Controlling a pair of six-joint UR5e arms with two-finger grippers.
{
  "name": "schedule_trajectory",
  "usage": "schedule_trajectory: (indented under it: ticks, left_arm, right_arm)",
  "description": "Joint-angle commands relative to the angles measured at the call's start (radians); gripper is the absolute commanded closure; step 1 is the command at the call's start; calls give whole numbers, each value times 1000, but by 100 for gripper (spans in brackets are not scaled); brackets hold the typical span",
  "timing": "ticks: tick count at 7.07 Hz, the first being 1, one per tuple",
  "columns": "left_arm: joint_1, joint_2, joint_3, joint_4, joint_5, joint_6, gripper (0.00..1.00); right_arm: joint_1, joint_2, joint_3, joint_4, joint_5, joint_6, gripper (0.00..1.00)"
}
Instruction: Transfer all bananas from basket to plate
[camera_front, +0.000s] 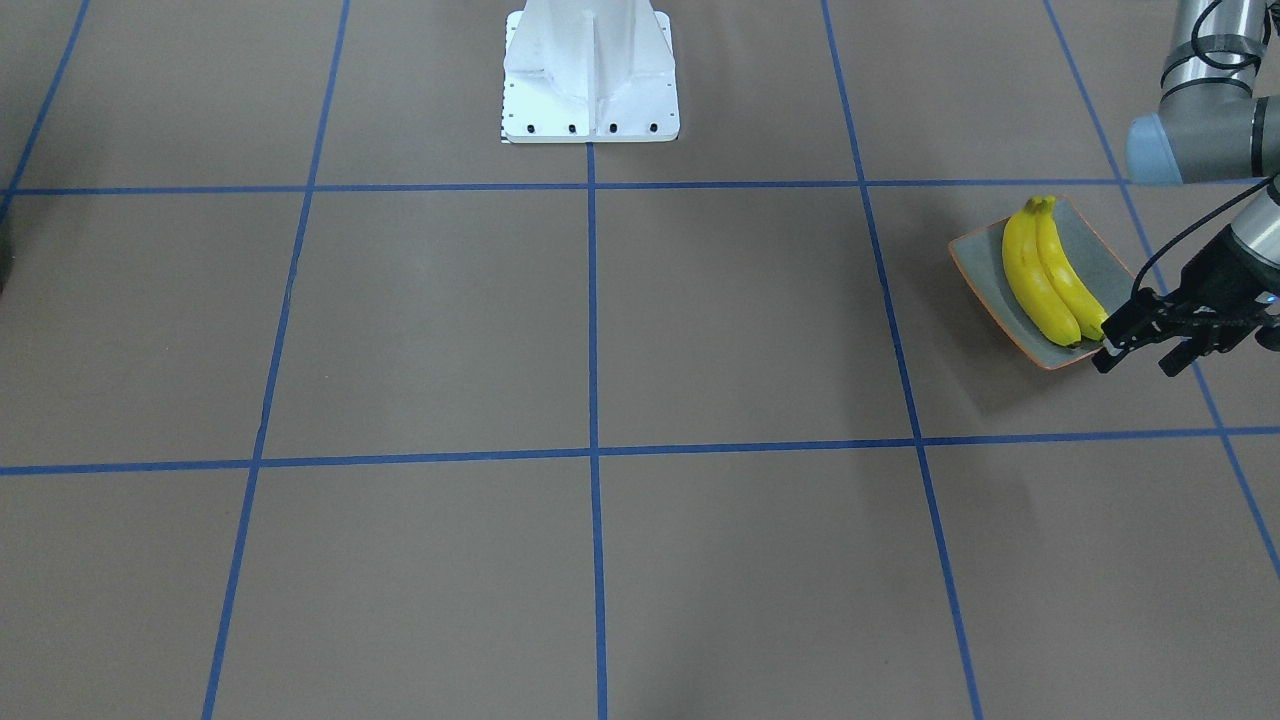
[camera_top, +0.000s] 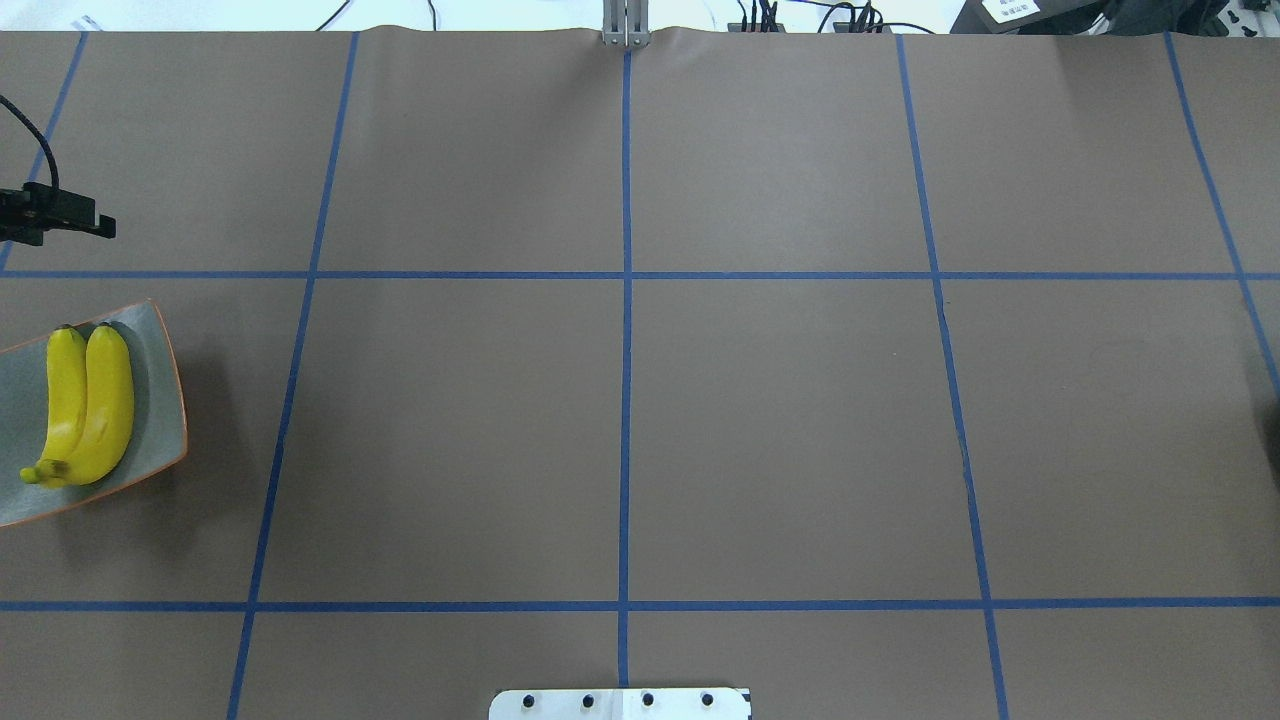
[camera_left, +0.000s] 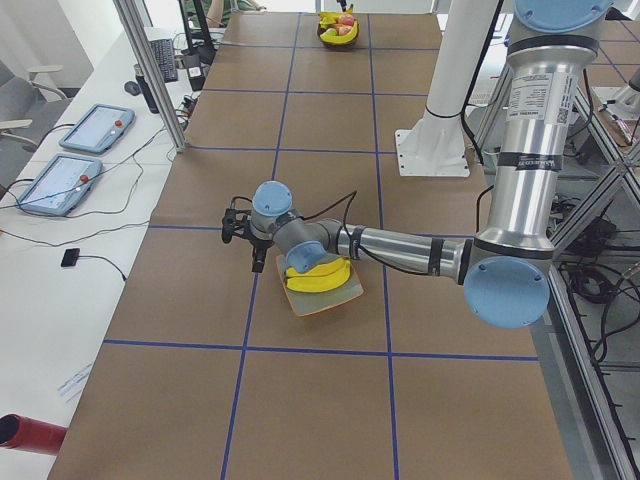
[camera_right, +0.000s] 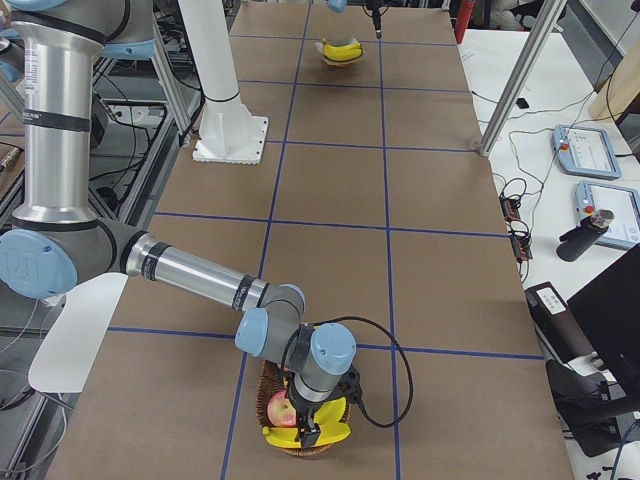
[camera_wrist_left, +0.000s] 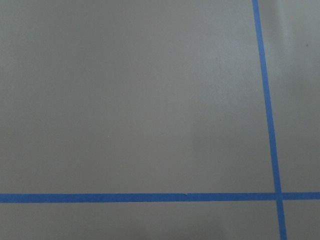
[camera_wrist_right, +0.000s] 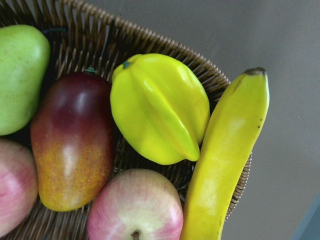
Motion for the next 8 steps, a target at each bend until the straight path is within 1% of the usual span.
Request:
schedule_trajectory:
  ticks: [1, 3, 4, 8]
  left_arm:
    - [9, 0, -1, -7, 15, 0, 0]
    - [9, -17, -3, -7, 15, -2, 0]
    - [9, -17, -3, -7, 15, 0, 0]
    - [9, -17, -7, -27, 15, -5, 0]
  right_arm:
    - [-3, -1, -27, -1, -15, -23, 1]
    - [-3, 3, -61, -1, -23, -37, 1]
    - [-3, 5, -71, 0, -26, -45, 5]
    - [-5, 13, -84, -1, -69, -70, 5]
